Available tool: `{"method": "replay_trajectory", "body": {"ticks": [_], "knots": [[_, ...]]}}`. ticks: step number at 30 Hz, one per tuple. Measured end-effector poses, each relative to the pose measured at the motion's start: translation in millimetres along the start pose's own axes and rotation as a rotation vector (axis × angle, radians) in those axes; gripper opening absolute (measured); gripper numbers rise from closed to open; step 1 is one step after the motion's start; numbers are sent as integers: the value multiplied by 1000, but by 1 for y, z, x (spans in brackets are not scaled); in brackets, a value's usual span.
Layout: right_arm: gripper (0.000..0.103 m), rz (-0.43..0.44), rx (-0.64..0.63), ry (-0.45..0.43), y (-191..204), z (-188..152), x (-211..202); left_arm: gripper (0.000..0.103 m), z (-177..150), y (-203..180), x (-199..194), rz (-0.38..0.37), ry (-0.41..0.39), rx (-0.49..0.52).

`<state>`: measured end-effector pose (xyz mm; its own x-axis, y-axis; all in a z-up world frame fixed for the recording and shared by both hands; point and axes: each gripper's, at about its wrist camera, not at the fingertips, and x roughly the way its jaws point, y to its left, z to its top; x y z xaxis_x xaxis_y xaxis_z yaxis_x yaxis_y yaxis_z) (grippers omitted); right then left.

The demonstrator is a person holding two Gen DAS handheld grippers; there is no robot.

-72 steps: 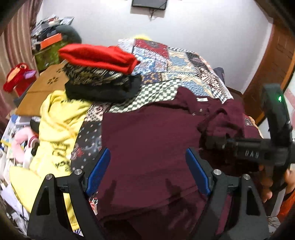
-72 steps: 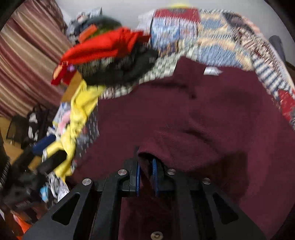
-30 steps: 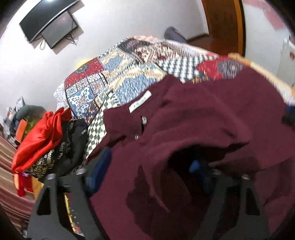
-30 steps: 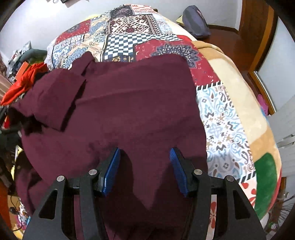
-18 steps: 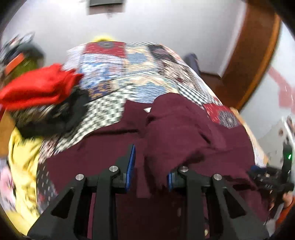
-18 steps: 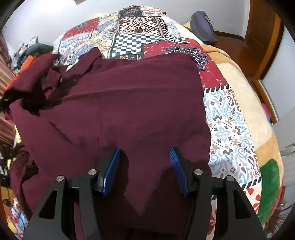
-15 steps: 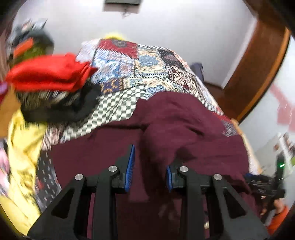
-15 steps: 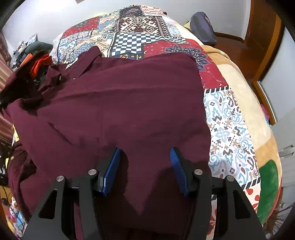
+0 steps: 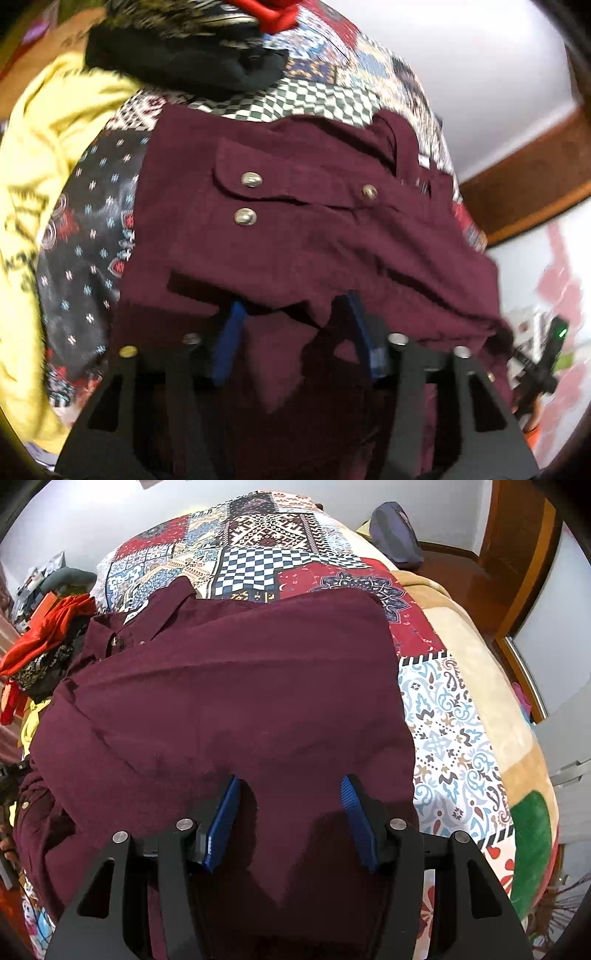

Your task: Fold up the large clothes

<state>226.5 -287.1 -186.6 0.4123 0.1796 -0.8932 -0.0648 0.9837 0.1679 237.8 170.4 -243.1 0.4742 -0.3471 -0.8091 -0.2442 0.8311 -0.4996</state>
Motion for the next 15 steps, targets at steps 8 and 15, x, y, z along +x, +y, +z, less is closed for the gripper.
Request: {"method": "replay_trajectory", "body": {"ticks": [8, 15], "knots": [[53, -3, 62, -26, -12, 2, -11, 65, 17, 28, 13, -87, -22, -175], [53, -32, 85, -46, -23, 8, -21, 8, 40, -13, 4, 179, -108, 51]]}}
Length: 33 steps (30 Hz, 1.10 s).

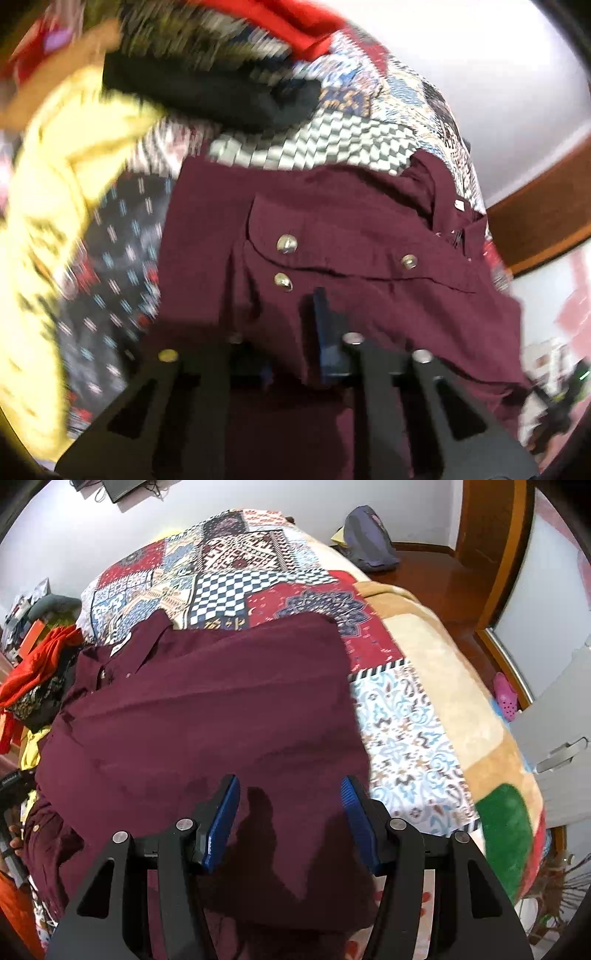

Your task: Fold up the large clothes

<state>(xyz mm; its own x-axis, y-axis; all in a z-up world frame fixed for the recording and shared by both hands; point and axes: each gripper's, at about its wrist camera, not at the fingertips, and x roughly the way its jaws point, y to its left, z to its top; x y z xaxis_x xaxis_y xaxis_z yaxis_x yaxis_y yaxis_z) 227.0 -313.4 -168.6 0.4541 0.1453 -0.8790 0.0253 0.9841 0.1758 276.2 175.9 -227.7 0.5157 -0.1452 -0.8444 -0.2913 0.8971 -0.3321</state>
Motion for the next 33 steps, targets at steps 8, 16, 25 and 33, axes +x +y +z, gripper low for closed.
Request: {"method": "replay_trajectory", "body": {"ticks": [8, 16, 25, 33], "knots": [[53, -27, 22, -43, -10, 21, -8, 4, 29, -43, -103, -3, -274, 209], [53, -7, -26, 32, 3, 22, 17, 4, 22, -28, -120, 29, -296, 210], [55, -48, -85, 68, 11, 14, 29, 24, -34, 31, -46, 131, -15, 148], [56, -34, -88, 90, 10, 19, 30, 63, -66, 61, -24, 247, 70, 166]]}}
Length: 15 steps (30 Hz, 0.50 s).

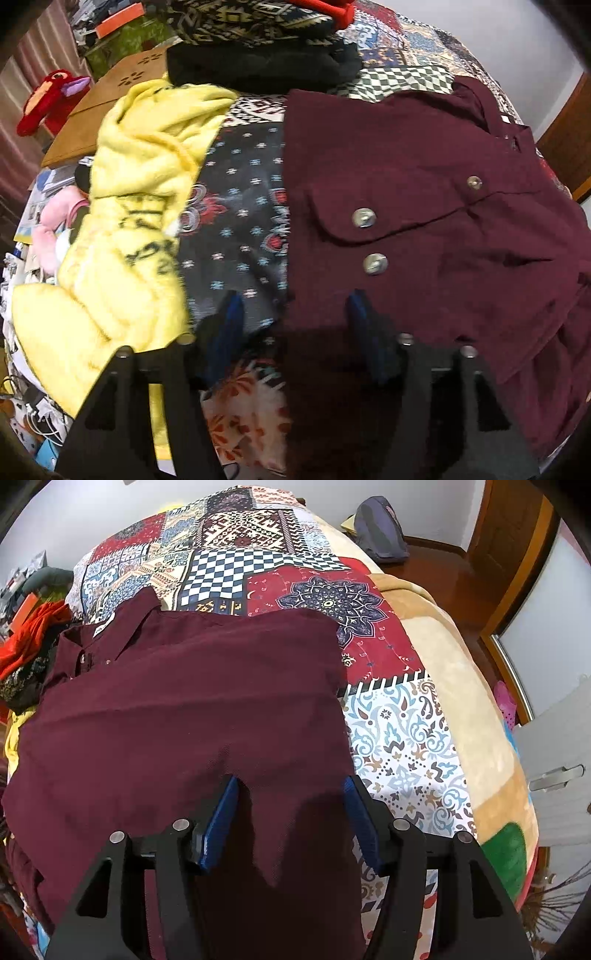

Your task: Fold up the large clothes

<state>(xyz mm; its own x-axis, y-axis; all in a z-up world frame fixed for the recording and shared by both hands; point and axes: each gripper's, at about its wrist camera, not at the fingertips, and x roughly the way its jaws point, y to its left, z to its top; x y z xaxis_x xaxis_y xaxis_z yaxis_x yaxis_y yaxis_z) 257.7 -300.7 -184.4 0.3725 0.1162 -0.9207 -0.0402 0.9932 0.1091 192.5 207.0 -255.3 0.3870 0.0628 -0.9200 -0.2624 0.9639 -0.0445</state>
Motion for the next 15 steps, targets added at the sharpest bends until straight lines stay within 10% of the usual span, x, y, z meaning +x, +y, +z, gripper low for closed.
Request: {"method": "replay_trajectory", "body": {"ticks": [15], "knots": [[56, -3, -22, -87, 1, 54, -12, 70, 92, 25, -17, -130, -108, -14]]}}
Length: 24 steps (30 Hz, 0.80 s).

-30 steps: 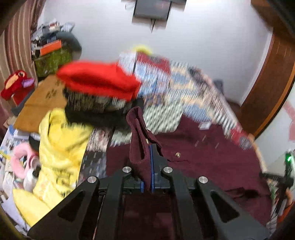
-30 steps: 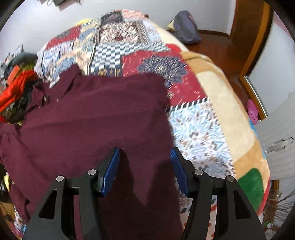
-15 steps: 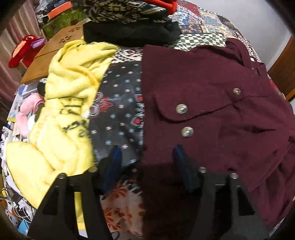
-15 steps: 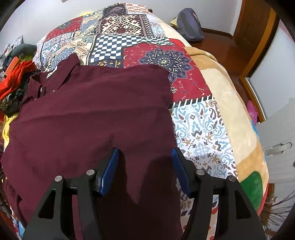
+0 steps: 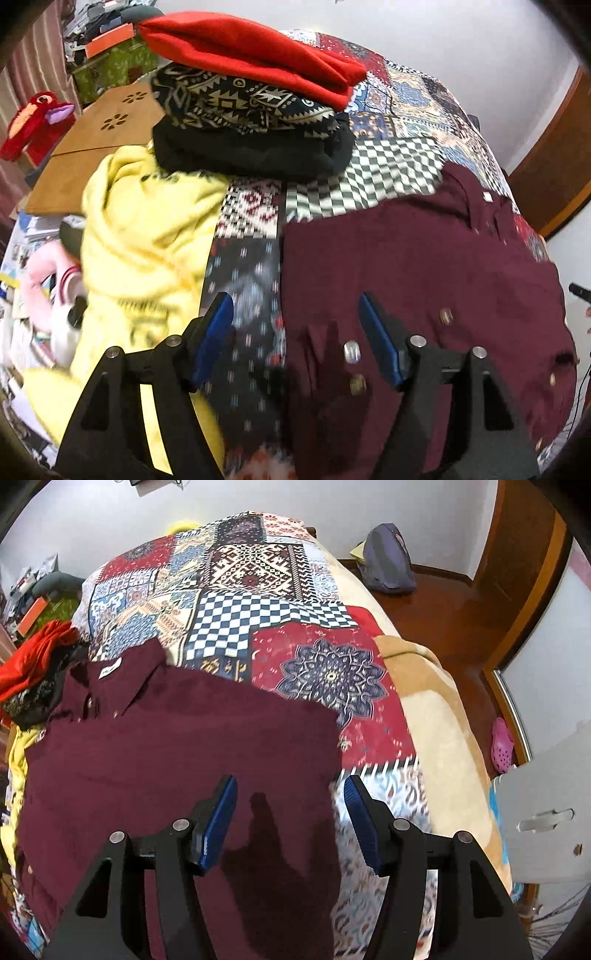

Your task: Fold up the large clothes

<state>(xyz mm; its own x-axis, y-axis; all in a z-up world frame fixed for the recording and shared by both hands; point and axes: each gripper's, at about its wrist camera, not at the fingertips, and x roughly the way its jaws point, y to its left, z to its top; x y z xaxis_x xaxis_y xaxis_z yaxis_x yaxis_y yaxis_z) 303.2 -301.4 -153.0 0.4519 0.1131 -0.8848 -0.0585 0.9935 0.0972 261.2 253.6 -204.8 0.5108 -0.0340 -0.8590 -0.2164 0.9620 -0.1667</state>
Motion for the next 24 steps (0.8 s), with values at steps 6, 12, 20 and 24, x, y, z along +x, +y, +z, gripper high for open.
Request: {"method": "replay_trajectory", "body": {"ticks": [6, 12, 20, 24], "knots": [[56, 56, 89, 62, -25, 12, 36, 69, 23, 19, 64, -52, 82, -69], [56, 191, 159, 79, -40, 21, 63, 52, 25, 16, 85, -144, 81, -73], [22, 239, 147, 68, -26, 28, 72, 8, 29, -7, 83, -62, 70, 16], [13, 236, 121, -12, -26, 34, 51, 4, 38, -26, 63, 1, 23, 88]]}}
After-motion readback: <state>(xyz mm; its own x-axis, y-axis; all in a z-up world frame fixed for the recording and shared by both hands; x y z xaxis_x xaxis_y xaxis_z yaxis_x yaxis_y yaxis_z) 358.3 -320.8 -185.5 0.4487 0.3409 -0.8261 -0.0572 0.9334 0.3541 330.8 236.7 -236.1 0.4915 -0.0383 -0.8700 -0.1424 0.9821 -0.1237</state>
